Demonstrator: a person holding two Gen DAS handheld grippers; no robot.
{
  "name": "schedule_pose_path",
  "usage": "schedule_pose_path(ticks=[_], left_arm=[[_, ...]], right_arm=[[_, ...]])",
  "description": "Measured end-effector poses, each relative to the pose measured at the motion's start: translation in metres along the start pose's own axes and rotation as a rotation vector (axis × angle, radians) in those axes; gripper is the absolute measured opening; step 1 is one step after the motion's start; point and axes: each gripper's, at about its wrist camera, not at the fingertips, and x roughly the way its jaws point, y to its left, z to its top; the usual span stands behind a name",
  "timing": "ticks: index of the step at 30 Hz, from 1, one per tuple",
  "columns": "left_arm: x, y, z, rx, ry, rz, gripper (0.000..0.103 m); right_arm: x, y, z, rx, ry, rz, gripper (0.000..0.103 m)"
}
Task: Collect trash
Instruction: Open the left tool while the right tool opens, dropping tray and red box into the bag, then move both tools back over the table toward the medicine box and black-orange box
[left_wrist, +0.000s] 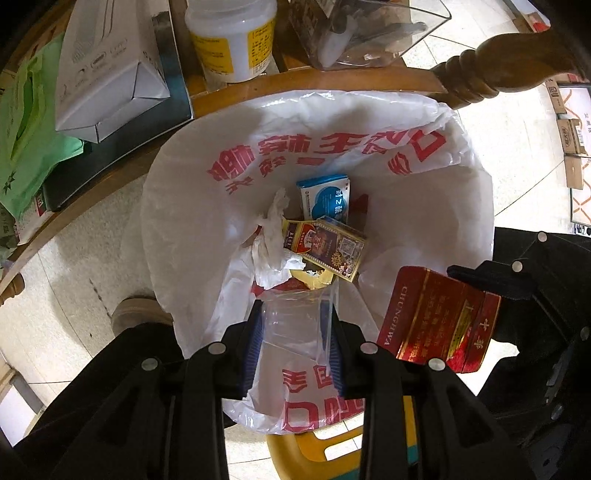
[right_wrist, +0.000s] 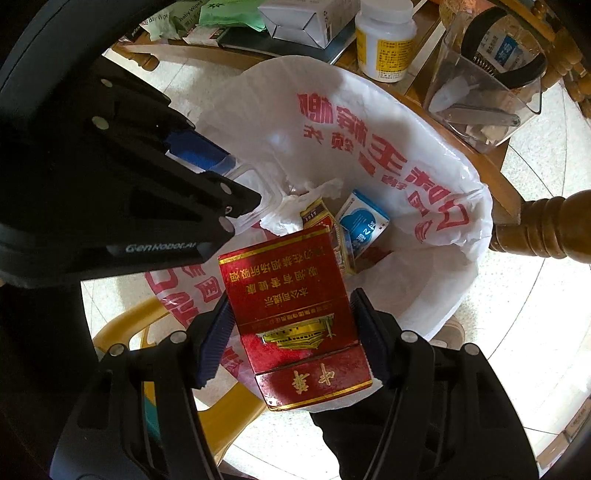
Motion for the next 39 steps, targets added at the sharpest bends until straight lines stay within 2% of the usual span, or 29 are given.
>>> schedule_pose_path(ticks=[4, 7, 9, 11, 12, 17, 24, 31, 39], left_arm=[[0.002, -0.001, 0.0, 0.003, 0.004, -0.002, 0.031], [0.004, -0.001, 0.001, -0.003, 0.007, 0.002, 0.032], [0.004, -0.001, 0.002, -0.002, 0.009, 0.008, 0.036], [0.002, -0.003, 0.003, 0.003, -0.004, 0.024, 0.047], [0.001, -0.003, 0.003, 0.008, -0.009, 0.032, 0.049], [-0.005, -0.006, 0.004, 0.017, -0.024, 0.034, 0.055], [-0.012, -0.008, 0.003, 0.02, -0.04, 0.045, 0.058], [-0.025, -0.012, -0.002, 0.021, -0.077, 0.06, 0.07], [-0.048, -0.021, -0.026, 0.031, -0.121, 0.115, 0.075]], right_arm=[[-0.003, 0.0, 0.002, 0.021, -0.003, 0.028, 0.062], [-0.004, 0.003, 0.002, 0.009, -0.006, 0.018, 0.062], [-0.004, 0.003, 0.002, 0.01, -0.008, 0.02, 0.063], [-0.003, 0.003, 0.002, 0.012, -0.014, 0.009, 0.083], [-0.004, 0.003, 0.003, 0.014, -0.019, 0.003, 0.084], [-0.005, -0.004, 0.003, 0.038, -0.029, 0.009, 0.084], [-0.005, -0.003, 0.003, 0.032, -0.03, -0.001, 0.084], [-0.011, 0.0, 0.002, 0.028, -0.05, -0.025, 0.084], [-0.034, 0.013, -0.011, 0.006, -0.085, -0.044, 0.084]])
